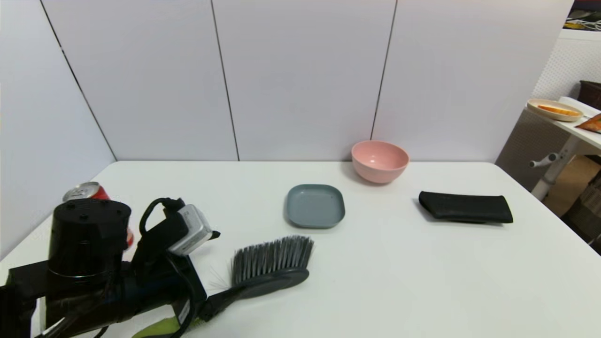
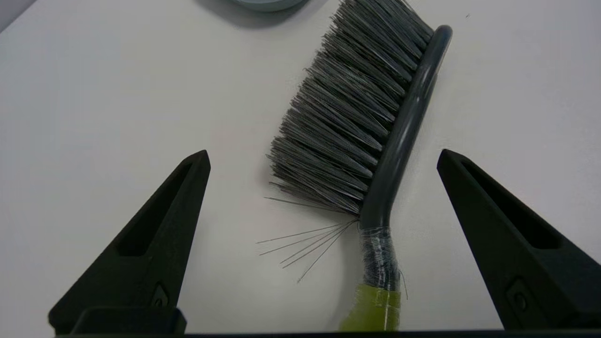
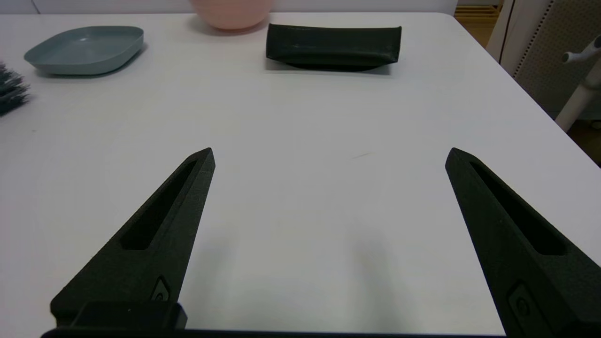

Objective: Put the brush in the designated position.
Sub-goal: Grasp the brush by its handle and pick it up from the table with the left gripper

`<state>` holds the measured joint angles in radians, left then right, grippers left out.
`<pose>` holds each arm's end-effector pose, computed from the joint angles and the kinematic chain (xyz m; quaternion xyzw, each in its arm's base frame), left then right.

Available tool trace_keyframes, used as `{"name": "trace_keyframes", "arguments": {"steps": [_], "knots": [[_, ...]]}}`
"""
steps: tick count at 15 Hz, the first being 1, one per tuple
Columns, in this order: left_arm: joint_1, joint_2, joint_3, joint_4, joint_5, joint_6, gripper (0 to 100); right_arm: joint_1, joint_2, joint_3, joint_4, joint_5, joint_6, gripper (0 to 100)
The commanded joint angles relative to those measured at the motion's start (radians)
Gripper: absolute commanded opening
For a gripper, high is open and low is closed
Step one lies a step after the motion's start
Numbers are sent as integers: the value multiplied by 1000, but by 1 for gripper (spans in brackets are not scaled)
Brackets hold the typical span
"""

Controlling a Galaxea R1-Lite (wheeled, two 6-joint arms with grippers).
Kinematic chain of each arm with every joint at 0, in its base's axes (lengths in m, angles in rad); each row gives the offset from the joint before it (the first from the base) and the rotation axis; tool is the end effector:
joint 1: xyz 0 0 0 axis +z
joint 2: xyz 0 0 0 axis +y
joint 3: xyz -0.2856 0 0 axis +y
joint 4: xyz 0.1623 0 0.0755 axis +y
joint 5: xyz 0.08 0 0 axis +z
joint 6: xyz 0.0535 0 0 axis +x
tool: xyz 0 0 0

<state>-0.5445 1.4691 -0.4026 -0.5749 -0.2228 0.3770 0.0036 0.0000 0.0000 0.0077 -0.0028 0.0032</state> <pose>0.1924 -0.1303 0.1161 0.2068 0.1679 -0.4016 0.8762 0.0102 -0.0001 0.0745 0.0016 0.0039 0.0004 1.0000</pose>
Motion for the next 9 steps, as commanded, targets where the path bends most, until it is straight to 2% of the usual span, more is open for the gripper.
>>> {"name": "trace_keyframes", "arguments": {"steps": [1,9], "knots": [[0,79,27,-10,0,5,100,1,2,2,0,0,0,100],[5,91,80,-8,3,6,100,-1,2,2,0,0,0,100]]}}
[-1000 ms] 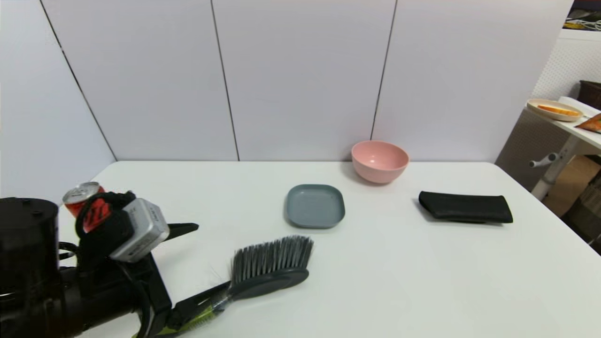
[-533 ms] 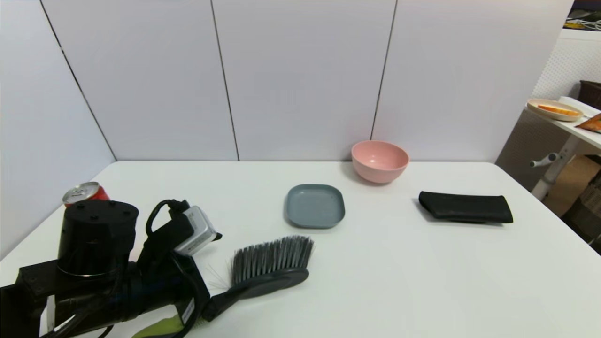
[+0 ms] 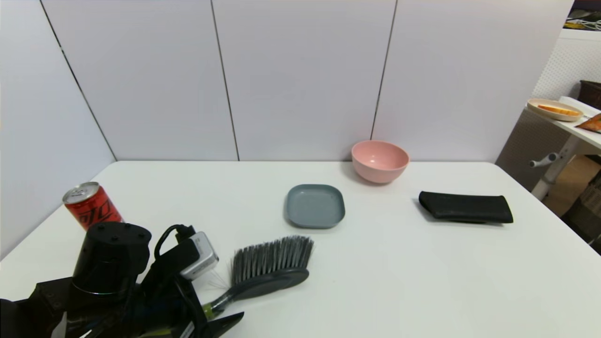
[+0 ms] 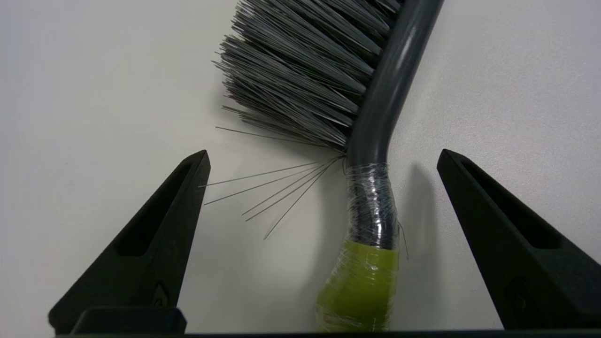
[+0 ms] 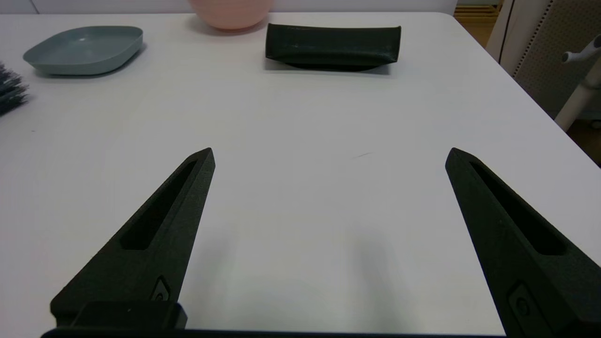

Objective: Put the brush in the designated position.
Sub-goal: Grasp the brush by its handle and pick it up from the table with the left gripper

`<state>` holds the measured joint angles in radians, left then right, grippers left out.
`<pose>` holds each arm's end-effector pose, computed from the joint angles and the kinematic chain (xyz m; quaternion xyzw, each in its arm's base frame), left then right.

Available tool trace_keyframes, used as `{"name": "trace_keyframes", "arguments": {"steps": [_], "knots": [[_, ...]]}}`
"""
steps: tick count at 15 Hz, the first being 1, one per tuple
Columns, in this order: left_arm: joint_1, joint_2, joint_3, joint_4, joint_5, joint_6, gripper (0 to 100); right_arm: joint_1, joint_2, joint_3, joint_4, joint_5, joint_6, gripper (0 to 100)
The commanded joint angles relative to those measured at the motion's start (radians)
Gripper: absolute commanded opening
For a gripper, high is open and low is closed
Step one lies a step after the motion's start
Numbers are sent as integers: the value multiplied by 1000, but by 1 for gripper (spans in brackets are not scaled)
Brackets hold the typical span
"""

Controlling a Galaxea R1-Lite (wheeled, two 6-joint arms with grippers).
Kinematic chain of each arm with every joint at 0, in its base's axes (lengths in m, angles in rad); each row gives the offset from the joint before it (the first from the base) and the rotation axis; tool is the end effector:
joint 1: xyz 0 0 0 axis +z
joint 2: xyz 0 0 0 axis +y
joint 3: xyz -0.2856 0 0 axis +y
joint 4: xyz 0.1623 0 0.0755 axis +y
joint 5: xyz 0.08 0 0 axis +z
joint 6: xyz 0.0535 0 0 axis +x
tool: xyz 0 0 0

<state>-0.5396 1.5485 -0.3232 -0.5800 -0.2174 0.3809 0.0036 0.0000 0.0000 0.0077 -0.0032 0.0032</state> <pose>0.1873 -0.1257 0.0789 0.2168 0.2410 -0.4034 0.8557 0.0102 -0.0001 0.0745 0.0016 0.0039 0.0002 1.0000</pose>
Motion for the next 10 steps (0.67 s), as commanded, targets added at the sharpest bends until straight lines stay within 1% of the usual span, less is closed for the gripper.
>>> {"name": "trace_keyframes", "arguments": {"steps": [1,6,7,10], "knots": [[0,18,1,-3,-3,3,100,1,2,2,0,0,0,100],[-7,51,-7,-1,-7,4,100,1,2,2,0,0,0,100],[-7,54,-7,-1,-7,4,0,-1,2,2,0,0,0,100],[-11,62,-10,-3,-8,3,0,1,2,2,0,0,0,100]]}}
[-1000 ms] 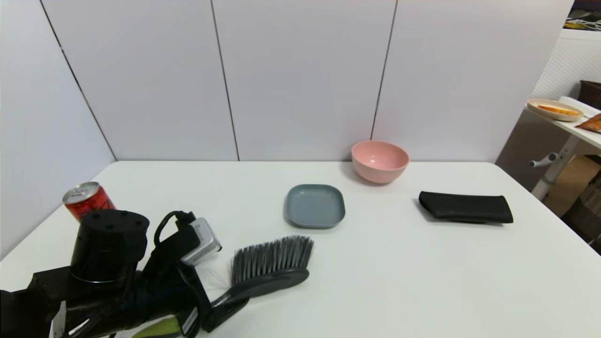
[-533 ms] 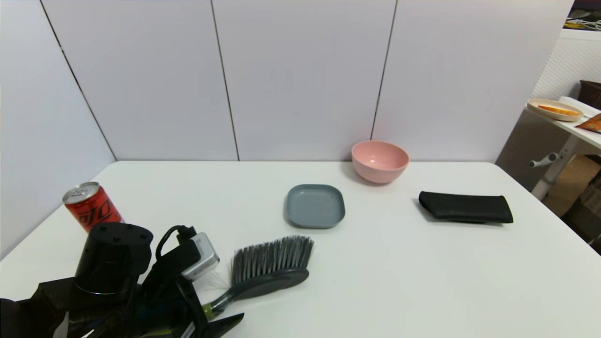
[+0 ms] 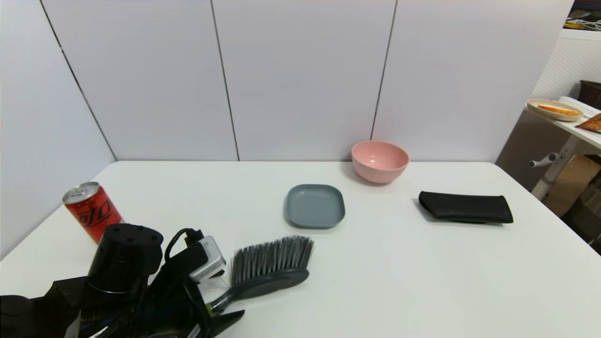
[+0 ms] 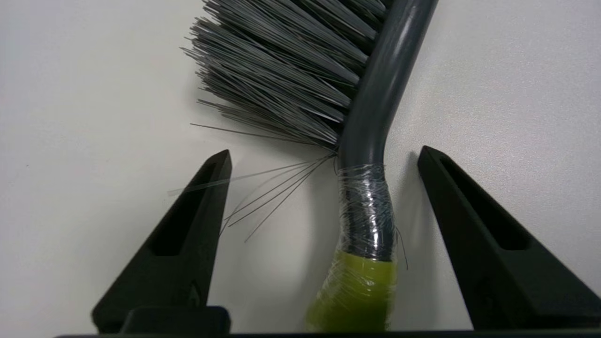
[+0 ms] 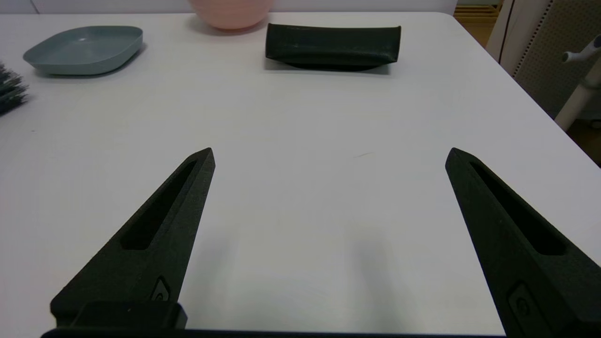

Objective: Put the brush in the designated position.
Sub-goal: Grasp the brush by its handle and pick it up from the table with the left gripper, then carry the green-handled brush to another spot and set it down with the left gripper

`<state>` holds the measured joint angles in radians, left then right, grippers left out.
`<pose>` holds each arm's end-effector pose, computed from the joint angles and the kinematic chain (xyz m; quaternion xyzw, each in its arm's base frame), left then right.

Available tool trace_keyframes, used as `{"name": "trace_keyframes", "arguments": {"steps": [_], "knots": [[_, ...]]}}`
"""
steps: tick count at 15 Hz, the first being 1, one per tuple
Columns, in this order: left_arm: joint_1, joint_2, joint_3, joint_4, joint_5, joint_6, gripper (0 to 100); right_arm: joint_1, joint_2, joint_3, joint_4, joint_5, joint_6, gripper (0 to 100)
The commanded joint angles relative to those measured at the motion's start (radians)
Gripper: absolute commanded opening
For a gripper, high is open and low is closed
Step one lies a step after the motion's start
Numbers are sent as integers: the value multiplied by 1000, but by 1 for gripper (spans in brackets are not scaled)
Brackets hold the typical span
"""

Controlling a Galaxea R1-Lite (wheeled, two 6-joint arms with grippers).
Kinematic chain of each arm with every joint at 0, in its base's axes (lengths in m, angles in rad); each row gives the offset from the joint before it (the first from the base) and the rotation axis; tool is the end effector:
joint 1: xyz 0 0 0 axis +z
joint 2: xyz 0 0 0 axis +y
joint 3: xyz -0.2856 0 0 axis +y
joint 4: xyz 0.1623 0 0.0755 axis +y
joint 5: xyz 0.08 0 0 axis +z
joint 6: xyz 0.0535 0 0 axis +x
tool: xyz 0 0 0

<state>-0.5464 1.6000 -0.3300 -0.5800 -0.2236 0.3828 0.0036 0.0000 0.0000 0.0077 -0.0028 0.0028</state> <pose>0.1907 -0.1299 0.0687 0.2193 0.2605 -0.4105 0.8459 0.0102 -0.0001 0.0745 0.0014 0.0039 0.0004 1.0000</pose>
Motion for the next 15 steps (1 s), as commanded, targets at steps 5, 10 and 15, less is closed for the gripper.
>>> {"name": "trace_keyframes", "arguments": {"steps": [5,10,15], "knots": [[-14,14,-30,-1,-3,-1,0,-1,2,2,0,0,0,100],[-15,-14,-35,-9,-14,-10,0,-1,2,2,0,0,0,100],[-17,-83,-164,-11,-17,-16,0,1,2,2,0,0,0,100]]}}
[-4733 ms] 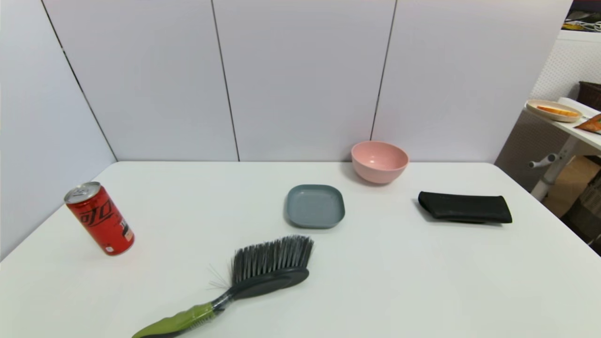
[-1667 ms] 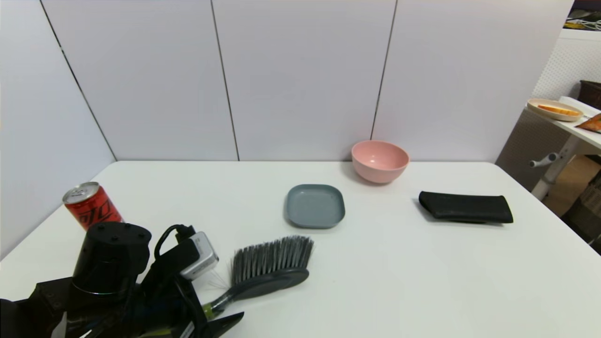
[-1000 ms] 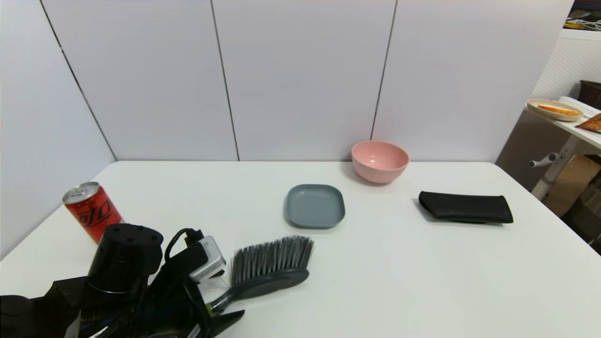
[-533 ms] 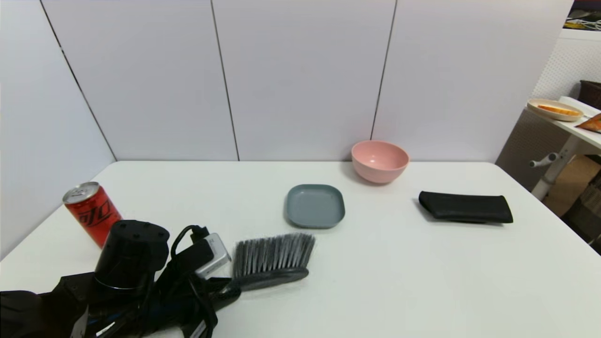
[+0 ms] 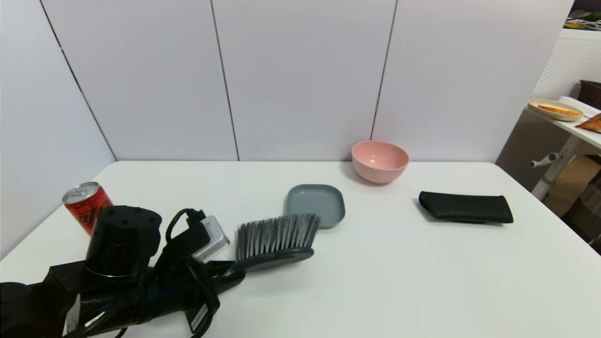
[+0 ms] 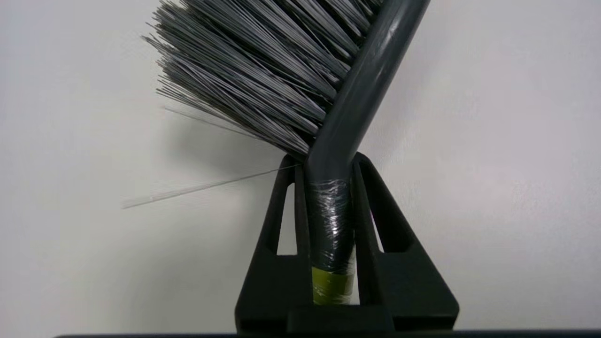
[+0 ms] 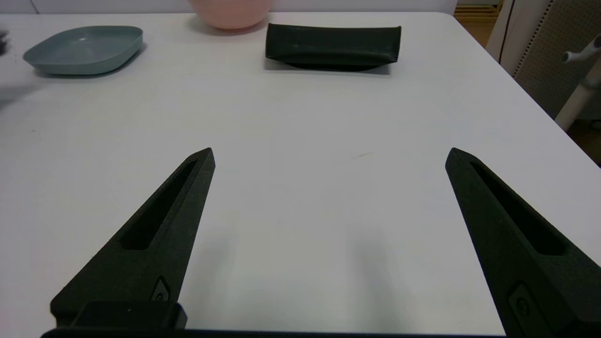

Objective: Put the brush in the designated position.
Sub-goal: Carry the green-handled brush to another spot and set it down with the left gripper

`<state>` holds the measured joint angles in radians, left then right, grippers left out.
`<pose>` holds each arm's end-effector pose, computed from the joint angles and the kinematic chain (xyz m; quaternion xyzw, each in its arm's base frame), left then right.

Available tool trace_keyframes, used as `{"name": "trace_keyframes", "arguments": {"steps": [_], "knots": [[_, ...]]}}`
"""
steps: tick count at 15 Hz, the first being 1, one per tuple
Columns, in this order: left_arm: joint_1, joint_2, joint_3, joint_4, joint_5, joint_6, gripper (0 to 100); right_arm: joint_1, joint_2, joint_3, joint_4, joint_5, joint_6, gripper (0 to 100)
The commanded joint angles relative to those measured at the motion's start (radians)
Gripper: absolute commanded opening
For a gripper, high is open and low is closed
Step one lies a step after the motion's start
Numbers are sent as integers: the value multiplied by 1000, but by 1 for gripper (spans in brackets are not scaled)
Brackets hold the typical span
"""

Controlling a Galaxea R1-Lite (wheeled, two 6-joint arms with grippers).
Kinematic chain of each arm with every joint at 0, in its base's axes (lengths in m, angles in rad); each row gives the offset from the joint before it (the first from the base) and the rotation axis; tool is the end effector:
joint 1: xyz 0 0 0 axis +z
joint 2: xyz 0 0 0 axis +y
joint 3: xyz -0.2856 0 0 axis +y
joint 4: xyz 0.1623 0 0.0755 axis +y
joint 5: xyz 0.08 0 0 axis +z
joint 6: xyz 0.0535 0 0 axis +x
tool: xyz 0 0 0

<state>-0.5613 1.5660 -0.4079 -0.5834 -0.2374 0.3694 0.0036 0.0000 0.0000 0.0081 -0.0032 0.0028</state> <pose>0.1996 -0.1404 0.0955 0.2072 0.2065 -0.4179 0.8601 0.0102 -0.0001 0.0744 0.0014 0.0041 0.0002 1.0000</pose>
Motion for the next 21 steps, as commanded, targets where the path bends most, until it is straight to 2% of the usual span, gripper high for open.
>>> {"name": "trace_keyframes", "arguments": {"steps": [1,5,8,10,13,16,18,21], "knots": [[-5,-50,-120,-7,-3,-9,0,-1,2,2,0,0,0,100],[-98,-14,-224,-56,7,-139,0,1,2,2,0,0,0,100],[-146,36,-295,-52,20,-150,0,1,2,2,0,0,0,100],[-210,78,-351,-47,112,-194,0,1,2,2,0,0,0,100],[-362,172,-447,-30,334,-405,0,1,2,2,0,0,0,100],[-439,290,-575,28,510,-547,0,-1,2,2,0,0,0,100],[-453,376,-695,89,558,-618,0,1,2,2,0,0,0,100],[-454,503,-878,171,570,-690,0,-1,2,2,0,0,0,100]]}}
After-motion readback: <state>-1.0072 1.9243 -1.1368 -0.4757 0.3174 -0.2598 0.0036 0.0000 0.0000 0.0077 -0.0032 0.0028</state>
